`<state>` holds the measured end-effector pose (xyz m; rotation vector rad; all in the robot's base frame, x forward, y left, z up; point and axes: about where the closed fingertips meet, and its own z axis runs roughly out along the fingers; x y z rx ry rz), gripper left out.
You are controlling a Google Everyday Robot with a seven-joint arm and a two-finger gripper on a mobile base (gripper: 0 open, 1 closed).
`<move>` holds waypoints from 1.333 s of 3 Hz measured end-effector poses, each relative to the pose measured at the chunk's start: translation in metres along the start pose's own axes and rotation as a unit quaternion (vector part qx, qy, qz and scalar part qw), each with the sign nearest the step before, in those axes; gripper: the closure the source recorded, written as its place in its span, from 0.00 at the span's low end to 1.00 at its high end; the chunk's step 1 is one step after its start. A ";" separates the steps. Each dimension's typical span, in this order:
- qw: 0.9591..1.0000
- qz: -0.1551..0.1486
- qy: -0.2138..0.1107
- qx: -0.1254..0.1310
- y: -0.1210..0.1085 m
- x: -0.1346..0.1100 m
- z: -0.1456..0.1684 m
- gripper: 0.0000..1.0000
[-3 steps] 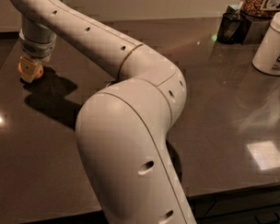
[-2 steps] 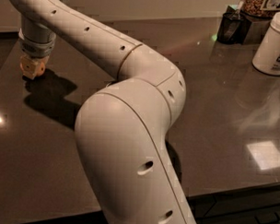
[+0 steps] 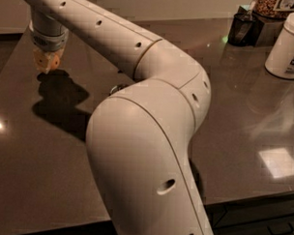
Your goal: Move orange near rxbar chocolate
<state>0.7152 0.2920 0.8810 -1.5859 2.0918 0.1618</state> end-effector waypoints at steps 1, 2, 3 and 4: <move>0.999 0.021 0.017 0.035 -0.022 0.023 -0.021 1.00; 0.996 0.047 0.040 0.067 -0.044 0.054 -0.041 1.00; 0.993 0.069 0.063 0.076 -0.057 0.090 -0.048 1.00; 0.991 0.079 0.074 0.074 -0.063 0.111 -0.049 1.00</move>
Offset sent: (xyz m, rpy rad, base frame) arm 0.0216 -0.1157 0.0325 -0.0958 -0.0841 -0.2419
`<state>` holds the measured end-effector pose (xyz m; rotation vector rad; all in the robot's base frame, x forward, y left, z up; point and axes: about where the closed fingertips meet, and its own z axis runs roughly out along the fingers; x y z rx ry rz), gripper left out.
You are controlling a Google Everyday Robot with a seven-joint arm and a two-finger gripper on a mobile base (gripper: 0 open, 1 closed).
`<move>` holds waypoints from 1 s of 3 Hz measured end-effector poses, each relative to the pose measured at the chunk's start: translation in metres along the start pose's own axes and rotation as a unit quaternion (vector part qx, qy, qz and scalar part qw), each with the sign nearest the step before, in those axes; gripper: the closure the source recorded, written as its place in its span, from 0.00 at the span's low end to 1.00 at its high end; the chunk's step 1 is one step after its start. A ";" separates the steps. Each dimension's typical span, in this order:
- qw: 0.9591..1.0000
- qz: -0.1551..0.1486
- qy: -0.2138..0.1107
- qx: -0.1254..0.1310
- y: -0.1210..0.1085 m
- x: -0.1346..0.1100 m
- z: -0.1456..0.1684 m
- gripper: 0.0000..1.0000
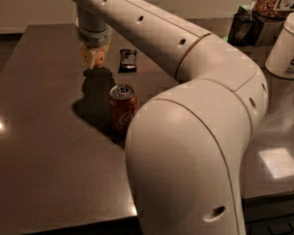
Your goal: Move orange near rxbar chocolate
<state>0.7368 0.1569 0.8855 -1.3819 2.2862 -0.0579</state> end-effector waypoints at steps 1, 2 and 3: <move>1.000 0.008 0.007 0.001 -0.010 0.015 0.005 0.86; 1.000 0.011 0.011 -0.004 -0.017 0.025 0.012 0.56; 1.000 0.017 0.013 -0.006 -0.020 0.032 0.017 0.33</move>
Offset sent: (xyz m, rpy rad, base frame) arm 0.0136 -0.0377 -0.0173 0.0003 0.0270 -0.0279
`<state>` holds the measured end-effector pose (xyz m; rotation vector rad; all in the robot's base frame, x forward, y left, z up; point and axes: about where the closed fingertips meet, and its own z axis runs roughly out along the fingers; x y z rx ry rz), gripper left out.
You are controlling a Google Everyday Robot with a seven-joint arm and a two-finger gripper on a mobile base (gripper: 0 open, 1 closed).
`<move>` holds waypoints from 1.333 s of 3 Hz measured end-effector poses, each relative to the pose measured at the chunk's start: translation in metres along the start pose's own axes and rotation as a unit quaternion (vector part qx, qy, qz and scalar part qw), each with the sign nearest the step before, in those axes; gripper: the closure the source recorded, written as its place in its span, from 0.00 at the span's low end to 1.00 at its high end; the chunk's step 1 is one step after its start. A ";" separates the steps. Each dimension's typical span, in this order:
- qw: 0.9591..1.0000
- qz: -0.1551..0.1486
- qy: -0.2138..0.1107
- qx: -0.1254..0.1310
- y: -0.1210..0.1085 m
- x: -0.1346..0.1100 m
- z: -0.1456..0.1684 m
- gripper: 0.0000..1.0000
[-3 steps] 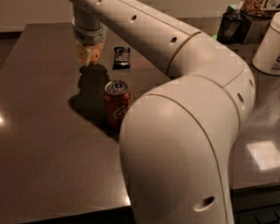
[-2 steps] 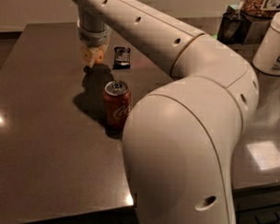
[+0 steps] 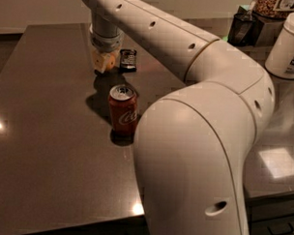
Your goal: Move orange near rxbar chocolate
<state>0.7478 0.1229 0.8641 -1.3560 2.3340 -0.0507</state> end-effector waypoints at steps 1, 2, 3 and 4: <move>1.000 0.006 0.001 -0.002 -0.002 0.006 0.002 0.09; 1.000 0.012 0.004 -0.001 -0.003 0.012 0.003 0.00; 1.000 0.015 -0.013 -0.005 -0.004 0.010 -0.015 0.00; 1.000 0.015 -0.013 -0.005 -0.004 0.010 -0.015 0.00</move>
Offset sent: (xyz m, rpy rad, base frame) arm -0.0041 -0.0208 -0.0017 0.0061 0.0068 -0.0414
